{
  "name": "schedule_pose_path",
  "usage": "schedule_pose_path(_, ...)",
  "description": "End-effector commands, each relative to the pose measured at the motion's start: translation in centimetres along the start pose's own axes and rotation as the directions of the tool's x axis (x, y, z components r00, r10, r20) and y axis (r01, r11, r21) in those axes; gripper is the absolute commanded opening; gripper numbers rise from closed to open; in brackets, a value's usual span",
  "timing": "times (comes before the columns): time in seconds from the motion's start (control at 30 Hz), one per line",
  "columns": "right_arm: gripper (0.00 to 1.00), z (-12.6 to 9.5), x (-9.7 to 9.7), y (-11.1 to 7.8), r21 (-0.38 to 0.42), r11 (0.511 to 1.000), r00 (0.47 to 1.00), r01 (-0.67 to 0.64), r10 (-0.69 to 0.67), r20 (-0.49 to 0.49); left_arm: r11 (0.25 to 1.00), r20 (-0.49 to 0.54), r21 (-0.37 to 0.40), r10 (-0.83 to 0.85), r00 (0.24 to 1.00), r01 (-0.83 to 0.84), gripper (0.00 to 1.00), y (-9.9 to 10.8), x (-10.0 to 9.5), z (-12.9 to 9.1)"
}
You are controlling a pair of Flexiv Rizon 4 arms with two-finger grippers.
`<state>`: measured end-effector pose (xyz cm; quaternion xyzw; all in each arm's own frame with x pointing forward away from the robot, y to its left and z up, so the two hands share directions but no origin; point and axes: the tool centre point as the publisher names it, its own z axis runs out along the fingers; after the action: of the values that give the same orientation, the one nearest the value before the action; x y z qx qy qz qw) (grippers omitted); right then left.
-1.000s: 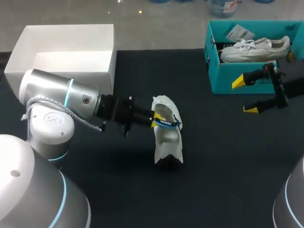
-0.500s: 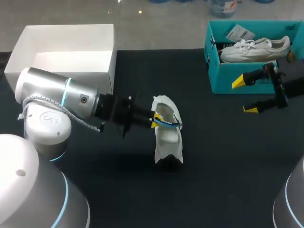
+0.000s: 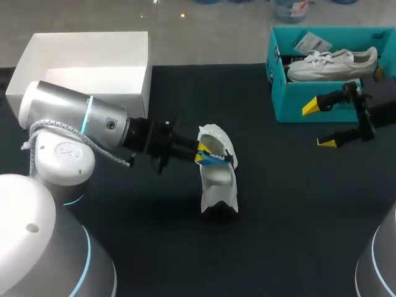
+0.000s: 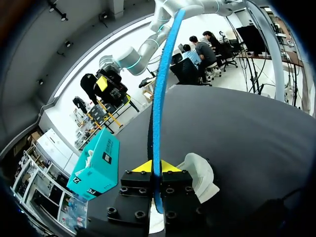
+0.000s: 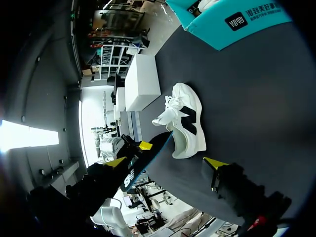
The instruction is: Take the shoe out of the shoebox, open the shoe tongue, remove and reinsert the insole, then place the shoe into the shoebox
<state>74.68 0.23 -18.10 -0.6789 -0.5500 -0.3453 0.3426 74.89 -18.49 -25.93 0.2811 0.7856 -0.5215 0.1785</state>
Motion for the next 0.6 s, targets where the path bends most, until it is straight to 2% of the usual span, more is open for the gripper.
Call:
schedule_pose_path(0.03, 1.0, 0.1, 0.0, 0.0, 0.0, 1.0, 1.0, -0.001, 0.001, 0.005, 0.997, 0.027, 0.07, 0.026, 0.999, -0.028, 0.0, -2.4, -0.5, -0.1)
schedule_pose_path(0.13, 1.0, 0.1, 0.0, 0.0, 0.0, 1.0, 1.0, -0.001, 0.001, 0.005, 0.991, 0.04, 0.127, 0.041, 0.998, -0.045, 0.0, -3.6, -0.9, 1.1)
schedule_pose_path(0.27, 1.0, 0.1, 0.0, 0.0, 0.0, 1.0, 1.0, -0.001, 0.001, 0.005, 0.989, 0.021, 0.142, 0.032, 0.999, -0.035, 0.0, -3.5, -0.7, 2.8)
schedule_pose_path(0.6, 1.0, 0.1, 0.0, 0.0, 0.0, 1.0, 1.0, -0.001, 0.001, 0.005, 0.993, -0.028, 0.119, 0.025, 0.999, -0.021, 0.0, -2.0, 0.1, 5.5)
